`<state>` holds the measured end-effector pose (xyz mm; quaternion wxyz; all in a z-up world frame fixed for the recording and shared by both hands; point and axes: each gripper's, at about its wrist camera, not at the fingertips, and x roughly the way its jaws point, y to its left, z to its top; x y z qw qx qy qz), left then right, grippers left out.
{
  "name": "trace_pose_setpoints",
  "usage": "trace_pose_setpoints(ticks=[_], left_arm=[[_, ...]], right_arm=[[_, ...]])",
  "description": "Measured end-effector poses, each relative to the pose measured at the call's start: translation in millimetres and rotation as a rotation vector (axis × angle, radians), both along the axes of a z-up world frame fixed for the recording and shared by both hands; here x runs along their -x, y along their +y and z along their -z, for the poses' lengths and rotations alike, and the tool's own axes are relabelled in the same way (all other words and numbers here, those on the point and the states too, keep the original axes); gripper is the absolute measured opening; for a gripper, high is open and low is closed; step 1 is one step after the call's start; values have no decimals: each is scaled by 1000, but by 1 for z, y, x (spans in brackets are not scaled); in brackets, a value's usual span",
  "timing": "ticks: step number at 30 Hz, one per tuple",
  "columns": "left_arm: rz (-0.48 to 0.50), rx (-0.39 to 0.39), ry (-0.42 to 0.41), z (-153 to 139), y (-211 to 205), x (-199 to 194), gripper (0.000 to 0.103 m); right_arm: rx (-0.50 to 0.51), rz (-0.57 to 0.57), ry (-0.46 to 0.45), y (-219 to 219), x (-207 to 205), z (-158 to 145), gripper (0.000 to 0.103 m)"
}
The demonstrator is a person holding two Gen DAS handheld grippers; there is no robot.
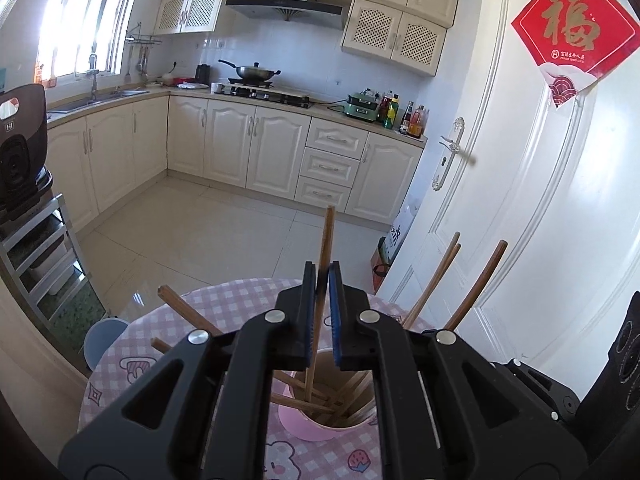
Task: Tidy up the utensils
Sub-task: 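Lower both chopsticks into the pink cup and open both tools, then move both tools back to the chopstick pile and close each on a chopstick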
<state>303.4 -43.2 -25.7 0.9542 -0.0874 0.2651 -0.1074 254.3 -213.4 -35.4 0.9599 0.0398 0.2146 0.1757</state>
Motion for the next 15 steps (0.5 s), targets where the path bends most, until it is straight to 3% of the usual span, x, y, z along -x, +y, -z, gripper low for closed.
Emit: trace_pose_setpoints(ticks=[3,4,5,6,7,15], left_arm=[[-5,-11,4,1,0,1,11],[-7,-19,0,1,0,3,21],[-12,-23,-5,0,-1,4,41],[-22,-24,-19,-2,0,7,54],[-33,-20,-43,-4,0,10,61],[-32,-19,-31,-7,6,18,61]], right_arm=[[-2,6,9,-2,-1,2,6],[-4,10,10,-2,0,1,7],[-7,11,13,-2,0,1,7],[-10,11,15,-2,0,1,7],[-10,10,16,-2,0,1,7],[-7,9,20,0,5,-2,8]])
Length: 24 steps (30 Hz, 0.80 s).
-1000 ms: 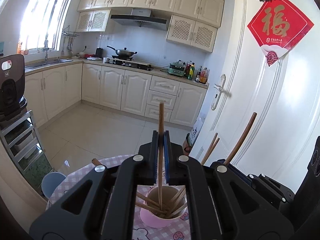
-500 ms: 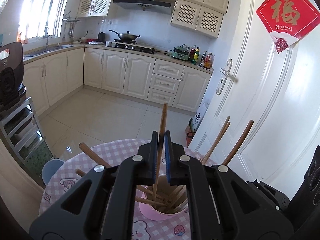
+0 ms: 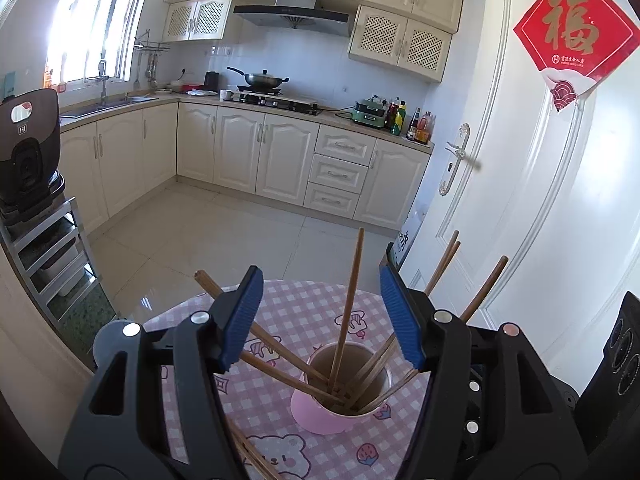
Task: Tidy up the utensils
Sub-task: 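Move both tools back to the chopstick pile and close each on a chopstick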
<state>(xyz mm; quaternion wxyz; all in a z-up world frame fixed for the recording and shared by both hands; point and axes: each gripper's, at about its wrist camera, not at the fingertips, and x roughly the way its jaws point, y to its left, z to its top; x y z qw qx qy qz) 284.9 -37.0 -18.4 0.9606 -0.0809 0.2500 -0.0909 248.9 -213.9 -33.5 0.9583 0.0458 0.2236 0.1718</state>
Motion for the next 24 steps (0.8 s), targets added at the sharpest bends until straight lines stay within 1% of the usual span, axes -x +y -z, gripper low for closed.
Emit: trace_pose_setpoints(ticks=[6,11,14,24], left_arm=[[-6,-19,-15,-6,1,14,65],[-9,-17,-17,-10,5,27,69],[-8,-21,-18,-12,8,38,70],[-21,-26,-9,-12,23,73,72]], right_arm=[[4,2,4,1,7,-1,13],[6,6,1,1,18,-4,18],[3,8,-3,0,25,-6,22],[-2,0,-16,5,59,-14,24]])
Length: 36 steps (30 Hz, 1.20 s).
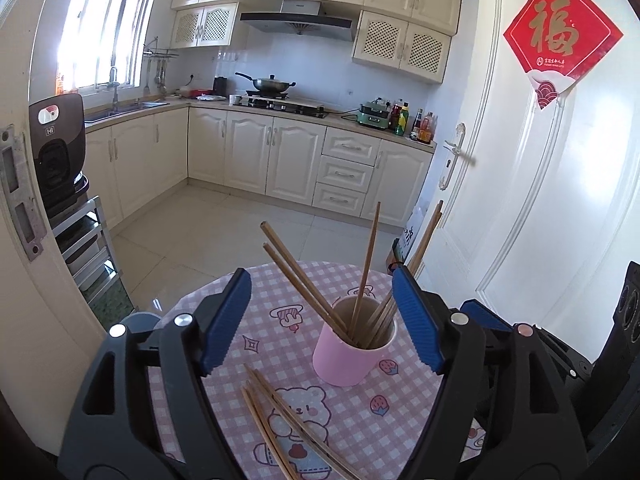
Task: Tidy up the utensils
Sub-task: 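Move both tools back to the chopstick pile and close each on a chopstick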
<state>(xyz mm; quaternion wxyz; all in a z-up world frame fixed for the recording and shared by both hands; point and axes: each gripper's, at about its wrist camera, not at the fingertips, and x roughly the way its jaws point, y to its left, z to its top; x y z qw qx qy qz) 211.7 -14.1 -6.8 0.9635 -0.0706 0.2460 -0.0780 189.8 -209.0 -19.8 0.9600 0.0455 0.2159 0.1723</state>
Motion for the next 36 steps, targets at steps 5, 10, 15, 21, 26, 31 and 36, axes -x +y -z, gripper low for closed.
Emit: trace_pose_setpoints(ticks=[5,10,15,21,26,31,36], left_arm=[[-10,-1,13,4,9,15,73],[-23,1,37,12,21,25,73],[-34,-12,75,28,32,32,73],[-38,-22,144,55,43,34,73],[-28,-59,285,89,49,19,73],[-56,-69,386,120,57,6,73],[-71,-98,460,143,56,-8,73]], right_arm=[[7,-11,-1,5,11,-3,25],[16,-22,2,12,20,-4,28],[21,-33,27,19,22,5,28],[35,-50,64,28,22,21,29],[58,-85,138,33,14,45,29],[80,-105,204,44,5,71,30],[99,-122,255,50,-3,92,34]])
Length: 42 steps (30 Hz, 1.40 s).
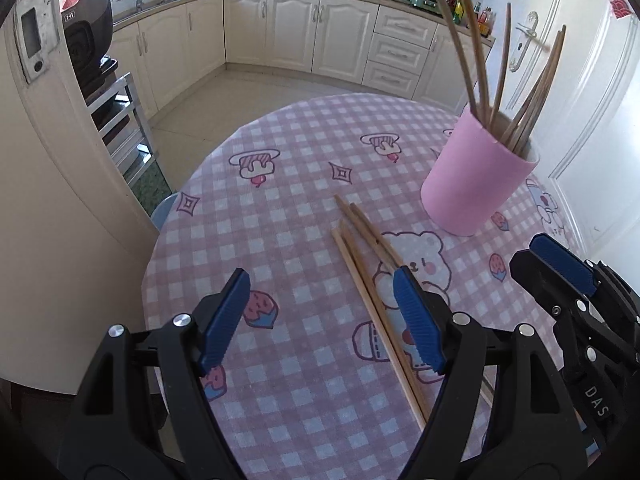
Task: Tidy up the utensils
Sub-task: 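Move both tools back to the chopstick pile and close each on a chopstick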
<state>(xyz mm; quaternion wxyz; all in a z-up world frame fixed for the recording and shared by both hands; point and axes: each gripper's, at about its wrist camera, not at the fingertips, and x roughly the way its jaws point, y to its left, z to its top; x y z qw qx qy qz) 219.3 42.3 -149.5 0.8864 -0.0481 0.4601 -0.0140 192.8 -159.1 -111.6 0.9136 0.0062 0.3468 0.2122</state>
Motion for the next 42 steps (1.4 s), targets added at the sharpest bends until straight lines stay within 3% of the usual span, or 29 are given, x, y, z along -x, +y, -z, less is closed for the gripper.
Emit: trace_pose_setpoints(ticks=[12,14,26,33,36,39,42], left_arm=[[22,-30,124,38,-13,-17,73],[19,-41,141,43,-13,-19,69],[14,-38,145,45,-12,-27,68],[30,-62,152,46,-12,-28,67],[35,-110,134,48,-19,-30,60],[55,-100,131,45,-20,-31,37],[69,-80,142,44,-16,-34,30]], right_arm=[[27,-23,100,1,-19,34,39],[25,-23,106,0,-21,36,40],[30,-37,130,2,-28,41,42],[107,-90,164,9,-36,41,42],[176,-108,163,19,-42,44,42],[215,-126,174,23,-48,50,42],[216,-152,174,28,-52,50,40]])
